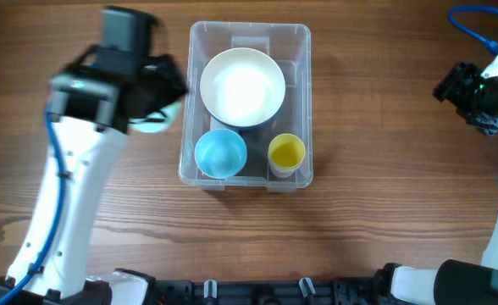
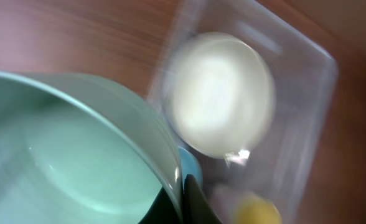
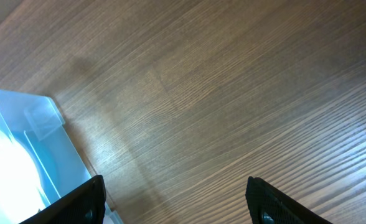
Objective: Pack container
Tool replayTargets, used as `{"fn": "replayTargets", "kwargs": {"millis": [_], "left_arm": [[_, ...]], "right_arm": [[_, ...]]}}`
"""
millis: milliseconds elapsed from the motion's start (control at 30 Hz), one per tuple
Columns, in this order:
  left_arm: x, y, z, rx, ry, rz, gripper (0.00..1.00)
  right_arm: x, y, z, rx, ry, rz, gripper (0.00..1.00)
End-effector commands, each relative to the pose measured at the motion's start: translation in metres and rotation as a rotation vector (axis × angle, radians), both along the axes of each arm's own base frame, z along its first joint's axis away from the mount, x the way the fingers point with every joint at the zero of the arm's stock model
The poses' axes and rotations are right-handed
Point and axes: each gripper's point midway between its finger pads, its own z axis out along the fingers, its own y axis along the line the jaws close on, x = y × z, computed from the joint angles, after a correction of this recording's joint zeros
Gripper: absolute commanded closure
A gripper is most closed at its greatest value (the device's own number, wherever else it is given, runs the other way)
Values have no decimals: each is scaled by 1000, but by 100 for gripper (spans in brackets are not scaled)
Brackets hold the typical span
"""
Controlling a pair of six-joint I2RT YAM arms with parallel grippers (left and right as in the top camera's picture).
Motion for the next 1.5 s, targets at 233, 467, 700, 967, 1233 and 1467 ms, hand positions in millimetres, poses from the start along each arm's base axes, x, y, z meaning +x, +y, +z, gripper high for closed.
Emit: {"fn": "replayTargets", "kwargs": {"millis": [233,467,700,967,1233,1467], "left_arm": [[-27,-87,-78,147,230,-252,96],[-29,-98,-155,206,463,-282,96],[-34,-98,-160,207,494,-287,68],[-29,-85,-114,198,372,-259,60],[-12,31,-5,127,67,42,42],[-11,137,5,131,58,318,27]], "right_arm": [[-3,3,6,-6,-18,17,27],[-3,3,6,-6,-18,17,27],[-3,3,6,-7,-17,17,27],[-2,5,6,-8,-20,27,30],[40,82,10,-80,-105,351,85],[104,142,-51,-66,-80,490,96]]}}
